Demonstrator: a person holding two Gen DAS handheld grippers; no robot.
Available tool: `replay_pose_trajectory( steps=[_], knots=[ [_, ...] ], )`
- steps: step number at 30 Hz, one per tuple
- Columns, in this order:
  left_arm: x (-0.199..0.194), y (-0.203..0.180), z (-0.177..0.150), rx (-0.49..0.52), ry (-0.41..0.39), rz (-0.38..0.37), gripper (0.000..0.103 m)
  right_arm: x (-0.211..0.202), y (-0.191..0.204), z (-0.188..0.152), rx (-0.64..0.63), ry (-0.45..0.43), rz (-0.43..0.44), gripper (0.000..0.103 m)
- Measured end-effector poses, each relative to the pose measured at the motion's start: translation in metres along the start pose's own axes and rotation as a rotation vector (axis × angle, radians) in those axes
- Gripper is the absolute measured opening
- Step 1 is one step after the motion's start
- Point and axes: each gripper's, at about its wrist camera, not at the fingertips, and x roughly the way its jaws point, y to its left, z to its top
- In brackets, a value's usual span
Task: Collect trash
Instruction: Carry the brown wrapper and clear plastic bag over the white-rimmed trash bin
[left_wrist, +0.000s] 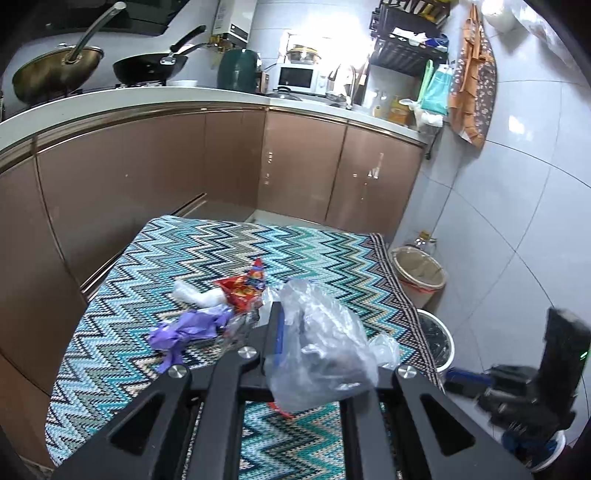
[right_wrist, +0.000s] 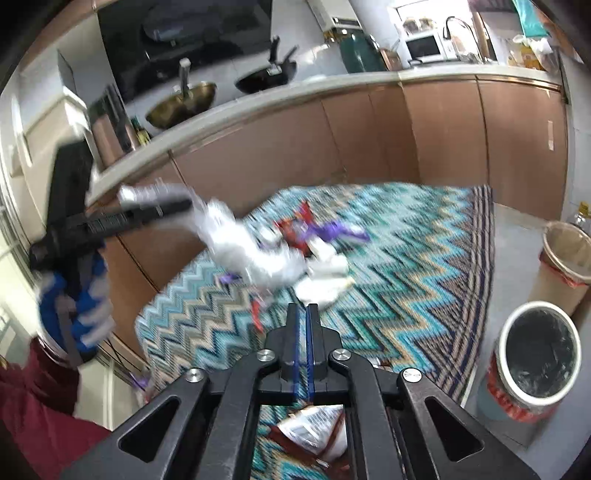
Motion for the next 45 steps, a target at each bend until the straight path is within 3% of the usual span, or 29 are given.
replay_pose_trajectory(
  steps=[1,2,5,16,18,19,22,28,35,40,45],
  knots=[
    [0.001,-0.002,0.000,0.002,0.001,-0.005,0.008,0.003,-0.004,-0.005,0.011,0.018,-0.003,0.033],
    [0.002,-0.003,0.000,0.004,0.002,-0.007,0.008,0.006,-0.009,-0.011,0.020,0.040,-0.018,0.044],
    [0.004,-0.003,-0.001,0.009,0.007,-0.014,0.008,0.012,-0.015,-0.026,0.011,0.085,-0.068,0.047],
    [0.009,-0.006,-0.009,0.019,0.026,-0.033,0.008,0.033,-0.031,-0.063,0.071,0.204,-0.126,0.053],
    [0.009,-0.008,-0.008,0.024,0.026,-0.029,0.008,0.037,-0.030,-0.063,0.071,0.207,-0.123,0.041],
    [0.010,-0.009,-0.008,0.026,0.027,-0.026,0.008,0.038,-0.029,-0.063,0.070,0.208,-0.117,0.024],
    [0.013,-0.014,-0.007,0.032,0.035,-0.021,0.008,0.038,-0.029,-0.063,0.065,0.203,-0.100,0.013],
    [0.023,-0.028,-0.005,0.051,0.053,-0.023,0.008,0.032,-0.032,-0.060,0.068,0.165,-0.074,0.009],
    [0.045,-0.070,0.010,0.128,0.056,-0.040,0.008,0.001,-0.056,-0.041,0.132,0.024,-0.083,0.009],
    [0.083,-0.121,0.025,0.201,0.069,-0.073,0.008,-0.023,-0.099,-0.031,0.177,-0.040,-0.202,0.009],
    [0.141,-0.185,0.032,0.282,0.113,-0.110,0.008,-0.049,-0.174,-0.029,0.268,-0.079,-0.414,0.009]
  ],
)
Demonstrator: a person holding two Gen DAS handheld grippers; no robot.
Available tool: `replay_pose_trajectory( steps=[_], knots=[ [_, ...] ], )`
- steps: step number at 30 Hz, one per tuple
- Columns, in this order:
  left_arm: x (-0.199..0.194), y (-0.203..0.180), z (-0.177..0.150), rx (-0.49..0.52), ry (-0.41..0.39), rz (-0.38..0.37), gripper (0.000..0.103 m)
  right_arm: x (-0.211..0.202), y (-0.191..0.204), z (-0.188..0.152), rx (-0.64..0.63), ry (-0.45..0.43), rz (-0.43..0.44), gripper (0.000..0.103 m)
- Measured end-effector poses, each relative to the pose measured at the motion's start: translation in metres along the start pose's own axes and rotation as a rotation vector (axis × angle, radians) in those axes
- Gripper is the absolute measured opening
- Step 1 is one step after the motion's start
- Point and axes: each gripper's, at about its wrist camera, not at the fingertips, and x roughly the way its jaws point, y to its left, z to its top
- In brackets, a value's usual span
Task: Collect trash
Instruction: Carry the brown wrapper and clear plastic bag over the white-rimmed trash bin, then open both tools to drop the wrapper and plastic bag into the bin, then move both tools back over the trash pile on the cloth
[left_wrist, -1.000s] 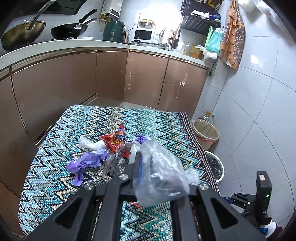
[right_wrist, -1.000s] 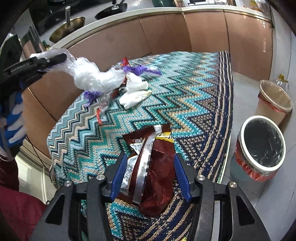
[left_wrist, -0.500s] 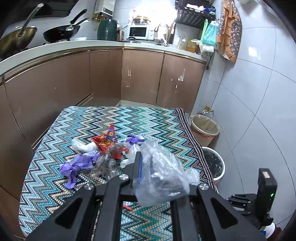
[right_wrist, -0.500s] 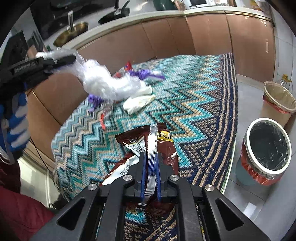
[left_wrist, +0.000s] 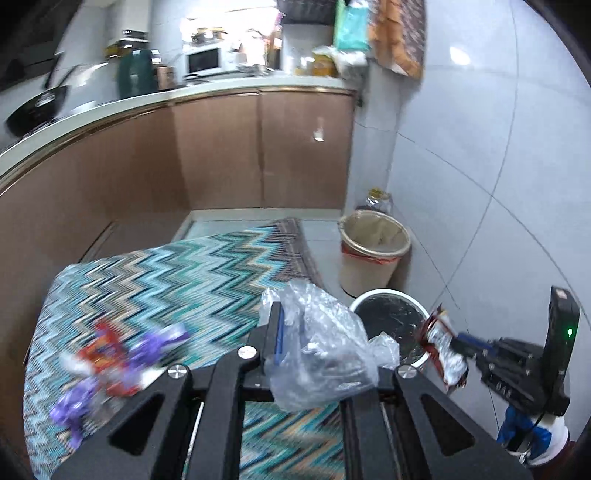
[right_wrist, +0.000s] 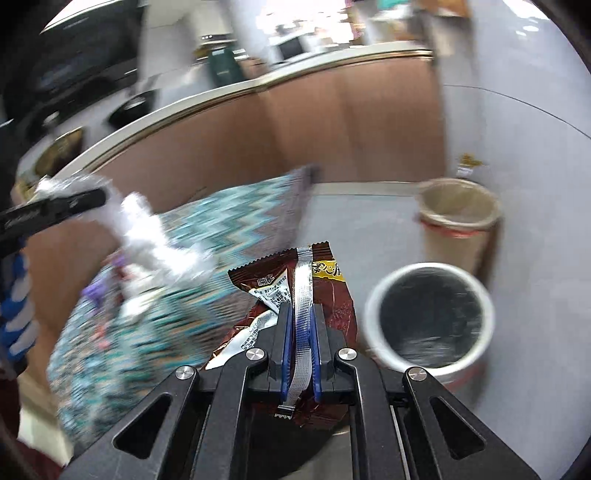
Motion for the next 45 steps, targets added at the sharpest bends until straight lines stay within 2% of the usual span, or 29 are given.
replay_pose_trajectory(
  steps=[7,15,16,18,19,20,22,27,32,36,42,45],
  knots=[
    [0.096,-0.072,0.027,0.080,0.072,-0.023,0.008,0.037,-0.085,0.020,0.099,0.004,-0.162,0.009],
    [0.190,-0.128,0.033,0.150,0.168,-0.011,0.011,0.087,-0.129,0.033,0.151,0.031,-0.240,0.013],
    [0.201,-0.130,0.032,0.141,0.191,-0.020,0.013,0.093,-0.133,0.035,0.150,0.034,-0.254,0.014],
    [0.216,-0.130,0.032,0.118,0.218,-0.041,0.018,0.100,-0.138,0.036,0.151,0.046,-0.267,0.025],
    [0.221,-0.129,0.032,0.109,0.223,-0.046,0.024,0.103,-0.140,0.036,0.153,0.051,-0.279,0.034],
    [0.225,-0.128,0.032,0.103,0.225,-0.050,0.031,0.104,-0.144,0.037,0.153,0.052,-0.283,0.038],
    [0.230,-0.124,0.034,0.084,0.229,-0.075,0.039,0.106,-0.148,0.037,0.152,0.053,-0.289,0.040],
    [0.217,-0.108,0.039,0.035,0.219,-0.126,0.041,0.096,-0.146,0.036,0.169,0.036,-0.300,0.045],
    [0.167,-0.097,0.041,0.027,0.143,-0.158,0.041,0.076,-0.125,0.040,0.162,0.007,-0.270,0.045],
    [0.121,-0.088,0.040,0.014,0.075,-0.182,0.042,0.045,-0.090,0.049,0.132,-0.047,-0.221,0.047],
    [0.046,-0.062,0.033,0.025,-0.017,-0.150,0.042,-0.012,-0.026,0.063,0.044,-0.156,-0.136,0.057],
    [0.006,-0.039,0.024,0.018,-0.065,-0.119,0.051,-0.038,0.006,0.069,0.000,-0.206,-0.106,0.061]
  ],
)
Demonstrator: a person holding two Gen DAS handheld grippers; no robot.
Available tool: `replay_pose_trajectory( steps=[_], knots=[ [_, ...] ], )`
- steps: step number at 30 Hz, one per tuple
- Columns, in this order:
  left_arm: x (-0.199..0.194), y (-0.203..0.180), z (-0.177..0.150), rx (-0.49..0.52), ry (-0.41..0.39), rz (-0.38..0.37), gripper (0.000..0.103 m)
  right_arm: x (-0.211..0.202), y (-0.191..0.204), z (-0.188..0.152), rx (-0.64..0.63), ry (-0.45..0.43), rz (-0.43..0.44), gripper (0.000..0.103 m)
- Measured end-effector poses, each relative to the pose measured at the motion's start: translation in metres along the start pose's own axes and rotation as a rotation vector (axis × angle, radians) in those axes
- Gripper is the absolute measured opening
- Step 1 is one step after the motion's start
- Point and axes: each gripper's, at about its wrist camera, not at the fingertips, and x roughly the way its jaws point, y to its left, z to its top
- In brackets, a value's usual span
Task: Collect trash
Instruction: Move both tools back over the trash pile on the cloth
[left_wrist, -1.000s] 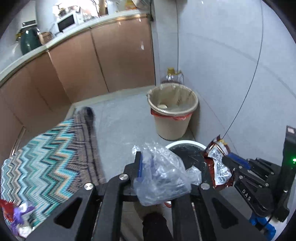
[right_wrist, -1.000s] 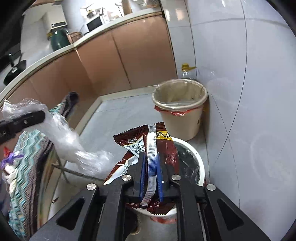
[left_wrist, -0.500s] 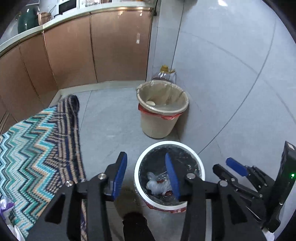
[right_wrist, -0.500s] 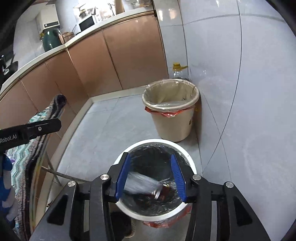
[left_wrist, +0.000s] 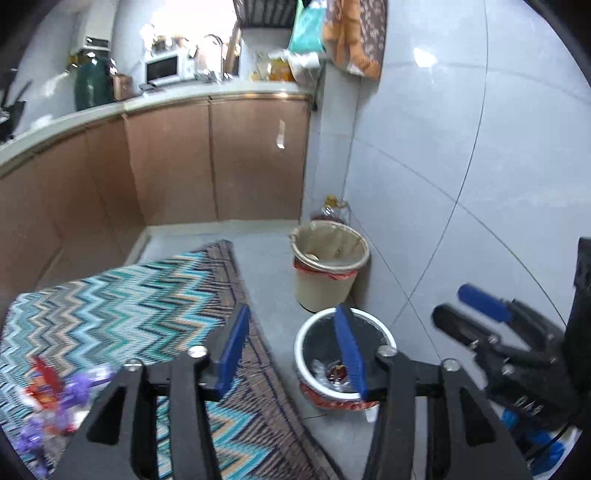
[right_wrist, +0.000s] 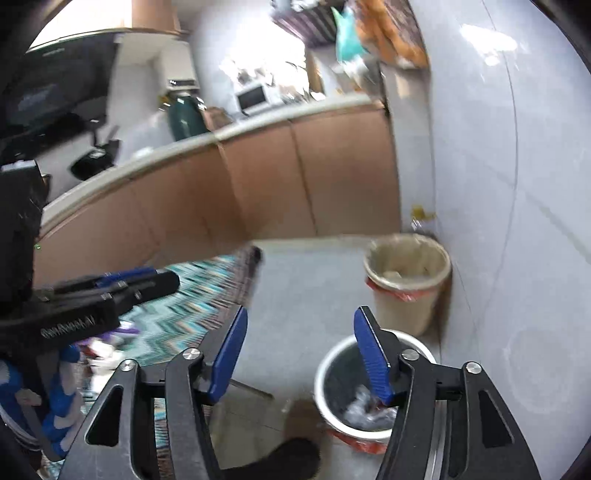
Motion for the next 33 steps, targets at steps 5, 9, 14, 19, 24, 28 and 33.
replay_pose_trajectory(
  steps=[5,9,14,19,24,28,33],
  knots=[
    [-0.057,0.033,-0.012,-0.026,-0.069,0.038,0.055,-0.043,0.050,0.014,-0.061,-0.075,0.056,0.071],
    [-0.106,0.063,-0.021,-0.066,-0.128,0.076,0.062,-0.067,0.080,0.024,-0.096,-0.128,0.071,0.082],
    [-0.153,0.084,-0.035,-0.100,-0.204,0.120,0.064,-0.096,0.113,0.034,-0.148,-0.171,0.050,0.091],
    [-0.192,0.101,-0.049,-0.126,-0.272,0.171,0.064,-0.129,0.144,0.035,-0.255,-0.237,0.035,0.097],
    [-0.227,0.121,-0.061,-0.148,-0.336,0.224,0.064,-0.155,0.172,0.037,-0.348,-0.286,0.057,0.099],
    [-0.252,0.139,-0.069,-0.159,-0.360,0.295,0.064,-0.167,0.186,0.038,-0.398,-0.326,0.082,0.102],
    [-0.276,0.166,-0.081,-0.199,-0.379,0.375,0.071,-0.166,0.195,0.037,-0.414,-0.341,0.126,0.103]
  ],
)
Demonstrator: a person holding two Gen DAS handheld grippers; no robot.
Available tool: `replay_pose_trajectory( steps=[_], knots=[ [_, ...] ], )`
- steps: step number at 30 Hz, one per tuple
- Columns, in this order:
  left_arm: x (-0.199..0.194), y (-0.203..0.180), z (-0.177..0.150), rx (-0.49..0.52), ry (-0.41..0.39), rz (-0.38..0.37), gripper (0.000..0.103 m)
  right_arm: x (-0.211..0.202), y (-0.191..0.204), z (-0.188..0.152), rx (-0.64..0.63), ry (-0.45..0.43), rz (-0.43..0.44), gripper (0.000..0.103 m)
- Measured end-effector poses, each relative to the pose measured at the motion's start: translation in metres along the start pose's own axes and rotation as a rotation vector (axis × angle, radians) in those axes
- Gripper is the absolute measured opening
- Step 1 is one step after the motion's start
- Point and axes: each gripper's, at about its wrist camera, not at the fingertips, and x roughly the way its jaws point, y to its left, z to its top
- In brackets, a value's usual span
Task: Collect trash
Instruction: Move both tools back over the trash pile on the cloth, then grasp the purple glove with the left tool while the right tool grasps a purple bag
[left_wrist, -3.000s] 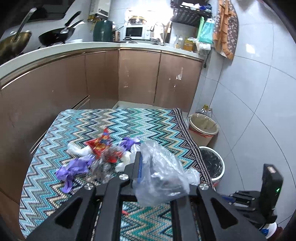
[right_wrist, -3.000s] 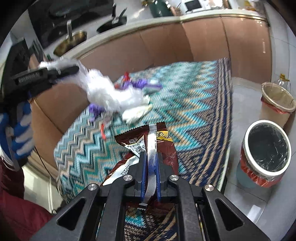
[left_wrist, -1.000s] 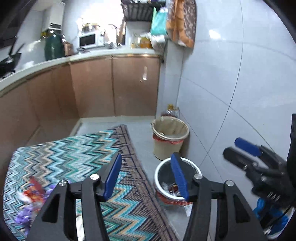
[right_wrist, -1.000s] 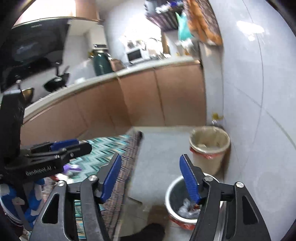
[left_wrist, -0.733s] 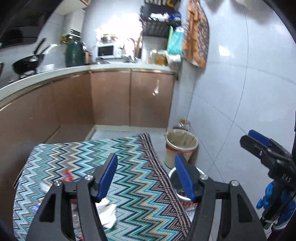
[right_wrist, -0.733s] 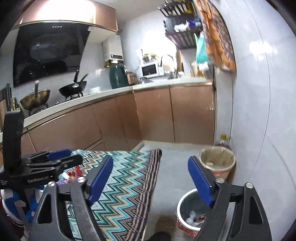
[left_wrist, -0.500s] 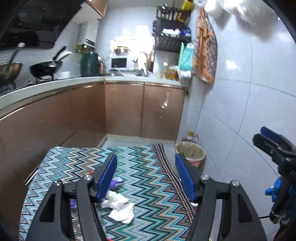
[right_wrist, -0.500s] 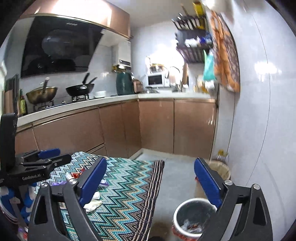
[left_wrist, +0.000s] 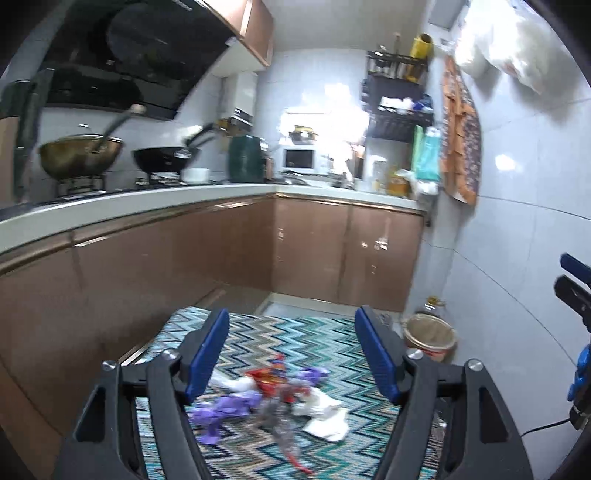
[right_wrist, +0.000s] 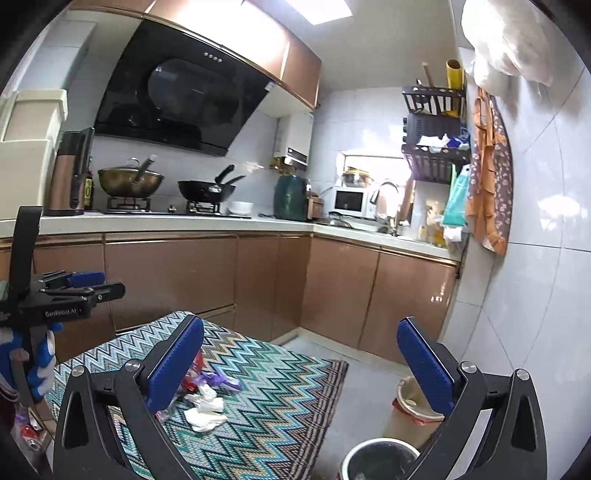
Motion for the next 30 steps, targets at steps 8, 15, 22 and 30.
replay_pose_trajectory(
  steps=[8,15,22,30],
  knots=[
    [0.003,0.058,-0.016,-0.042,0.056,0.128,0.072,0.028,0.008,-0.016,0.074,0.080,0.130,0.103],
    [0.037,0.088,-0.047,-0.055,0.170,0.161,0.072,0.070,0.012,-0.045,0.138,0.189,0.196,0.100],
    [0.071,0.076,-0.083,-0.019,0.283,0.066,0.072,0.114,0.028,-0.073,0.156,0.298,0.273,0.088],
    [0.132,0.090,-0.119,0.009,0.422,0.078,0.072,0.169,0.052,-0.108,0.195,0.432,0.383,0.081]
  ],
)
